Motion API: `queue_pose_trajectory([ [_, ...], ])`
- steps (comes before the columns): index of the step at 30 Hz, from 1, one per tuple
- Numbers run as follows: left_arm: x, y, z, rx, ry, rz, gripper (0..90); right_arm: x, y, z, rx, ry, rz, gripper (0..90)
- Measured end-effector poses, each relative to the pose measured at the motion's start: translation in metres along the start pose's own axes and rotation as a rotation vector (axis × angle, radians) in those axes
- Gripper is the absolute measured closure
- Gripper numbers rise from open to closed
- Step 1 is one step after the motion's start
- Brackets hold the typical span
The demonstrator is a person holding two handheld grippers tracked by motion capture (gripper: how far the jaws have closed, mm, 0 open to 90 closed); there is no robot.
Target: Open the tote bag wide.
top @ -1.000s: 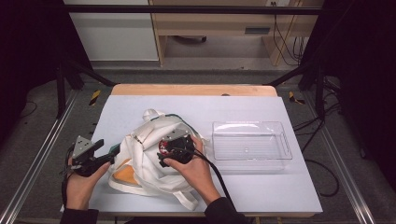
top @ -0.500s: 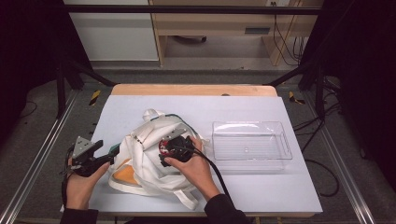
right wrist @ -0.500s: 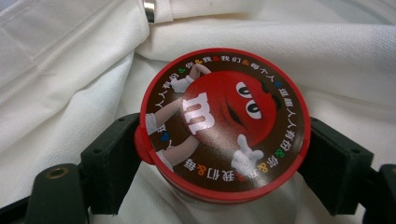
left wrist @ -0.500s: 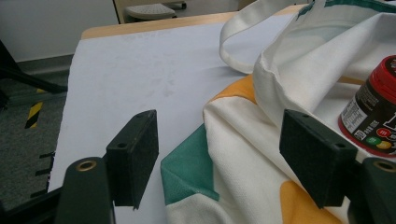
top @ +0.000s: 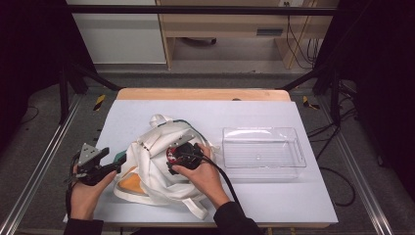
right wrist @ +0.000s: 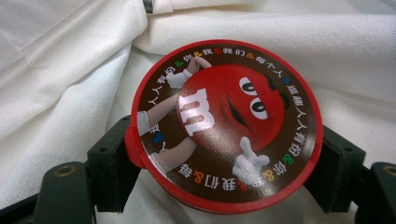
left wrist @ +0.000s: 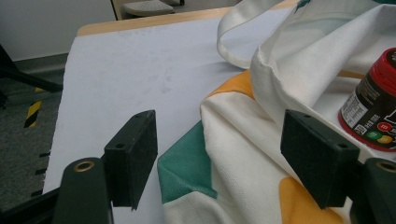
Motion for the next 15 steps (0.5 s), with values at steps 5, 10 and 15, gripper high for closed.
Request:
queue_pose_trajectory([
  [5,-0.0002,-0.0002,0.0005,0.001,0.0,-0.001,27.3,-0.0001,0.0,0.0002,0.004,0.003,0.001,23.8],
  [10,-0.0005,-0.0004,-0.0003,0.004,-0.004,0.0,27.2,-0.0005,-0.0005,0.0005,0.006,0.004,0.001,23.6],
  [15,0.0001,-0.0012,-0.001,0.005,-0.003,0.001,27.2,-0.0007,0.0004,0.0007,0.008,0.011,0.011,24.2],
])
Point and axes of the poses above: each handheld gripper's, and its own axes: y roughly backward along the jaws, x roughly out of its underside, z roughly to its left, the point moved 4 cm from there along -y, roughly forward along the jaws, and after that the axes turned 12 degrees about -x, right-handed, at the moved point
